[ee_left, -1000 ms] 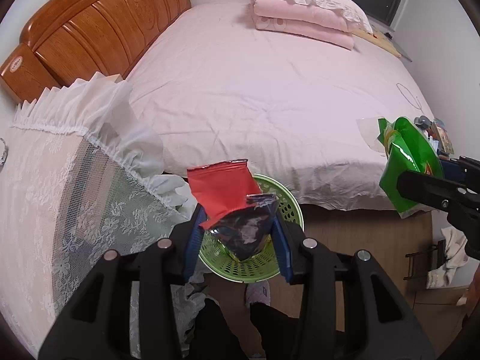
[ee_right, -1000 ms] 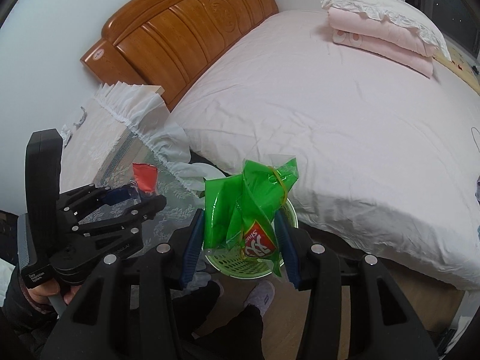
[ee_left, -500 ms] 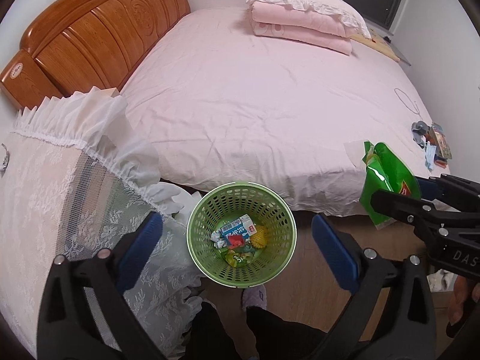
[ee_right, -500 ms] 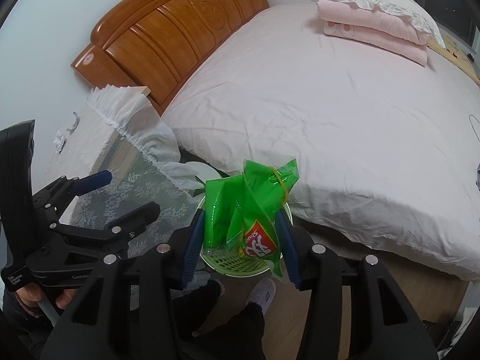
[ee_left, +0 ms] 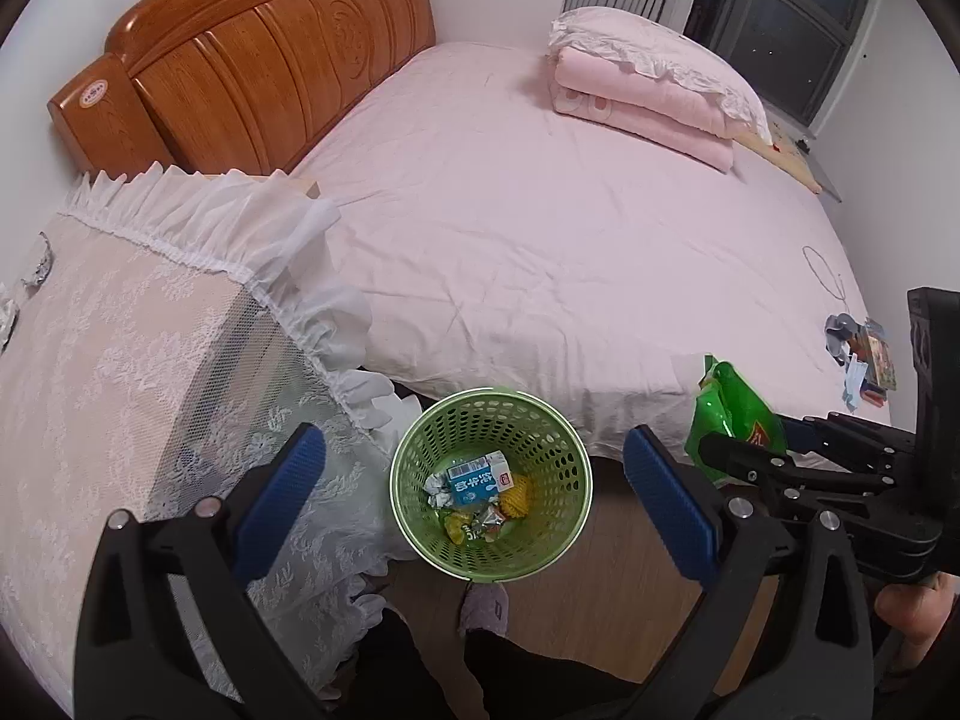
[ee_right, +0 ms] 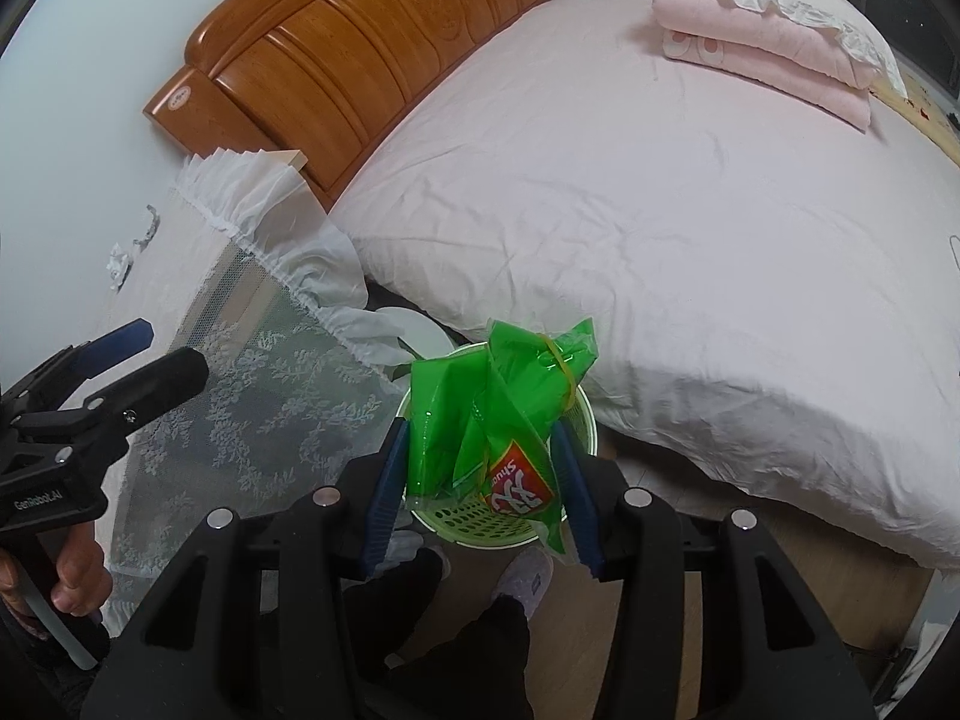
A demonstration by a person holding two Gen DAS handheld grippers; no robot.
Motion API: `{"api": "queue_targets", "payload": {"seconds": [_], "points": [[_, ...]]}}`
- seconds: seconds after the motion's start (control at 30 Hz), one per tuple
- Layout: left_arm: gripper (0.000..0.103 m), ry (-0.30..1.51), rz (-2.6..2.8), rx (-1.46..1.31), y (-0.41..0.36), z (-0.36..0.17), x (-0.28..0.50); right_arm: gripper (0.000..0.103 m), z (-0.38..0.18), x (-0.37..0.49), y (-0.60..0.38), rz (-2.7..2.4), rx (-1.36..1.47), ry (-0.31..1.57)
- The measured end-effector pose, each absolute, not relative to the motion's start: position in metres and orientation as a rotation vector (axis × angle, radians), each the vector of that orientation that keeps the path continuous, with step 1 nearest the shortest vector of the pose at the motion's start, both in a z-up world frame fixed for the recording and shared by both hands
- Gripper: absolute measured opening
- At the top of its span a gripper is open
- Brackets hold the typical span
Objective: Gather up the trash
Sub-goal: 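Carry both wrappers over the wastebasket and open both tools to drop them, then move both tools back over the bed toward the last trash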
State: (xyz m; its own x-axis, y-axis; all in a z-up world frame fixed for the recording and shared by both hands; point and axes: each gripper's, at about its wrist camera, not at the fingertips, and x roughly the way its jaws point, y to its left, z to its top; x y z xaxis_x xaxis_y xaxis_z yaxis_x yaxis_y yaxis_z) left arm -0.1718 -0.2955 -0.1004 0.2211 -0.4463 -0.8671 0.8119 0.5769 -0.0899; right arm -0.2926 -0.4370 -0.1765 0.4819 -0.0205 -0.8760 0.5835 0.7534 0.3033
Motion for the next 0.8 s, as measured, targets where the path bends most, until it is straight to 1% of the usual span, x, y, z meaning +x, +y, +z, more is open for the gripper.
{"api": "queue_targets", "payload": {"seconds": [0.17, 0.23, 0.27, 0.3, 0.33, 0.37, 0.5, 0.67, 0.8], "points": [[0.095, 0.998, -0.876, 0.407, -0.280, -0.092, -0.165, 0.050, -0.187, -0.280, -0.427, -0.377, 0.613, 1.059], [0.095, 0.992, -0.856, 0.396, -0.273, -0.088, -0.161, 0.053, -0.192, -0.274, -0.422, -0.362, 0.606, 1.082], [0.095, 0.991, -0.848, 0.388, -0.269, -0.087, -0.159, 0.065, -0.196, -0.269, -0.420, -0.352, 0.602, 1.099], [0.095, 0.991, -0.838, 0.379, -0.265, -0.086, -0.157, 0.074, -0.202, -0.263, -0.416, -0.348, 0.589, 1.122], [0.095, 0.991, -0.828, 0.369, -0.261, -0.084, -0.154, 0.086, -0.206, -0.258, -0.412, -0.353, 0.571, 1.140], [0.095, 0.992, -0.819, 0.360, -0.257, -0.083, -0.151, 0.091, -0.211, -0.252, -0.408, -0.358, 0.550, 1.164], [0.095, 1.001, -0.778, 0.317, -0.241, -0.081, -0.140, 0.092, -0.222, -0.239, -0.401, -0.339, 0.552, 1.211], [0.095, 1.021, -0.730, 0.275, -0.224, -0.084, -0.125, 0.097, -0.219, -0.233, -0.401, -0.327, 0.551, 1.203], [0.095, 1.025, -0.698, 0.250, -0.213, -0.083, -0.116, 0.098, -0.215, -0.225, -0.401, -0.322, 0.555, 1.192]]}}
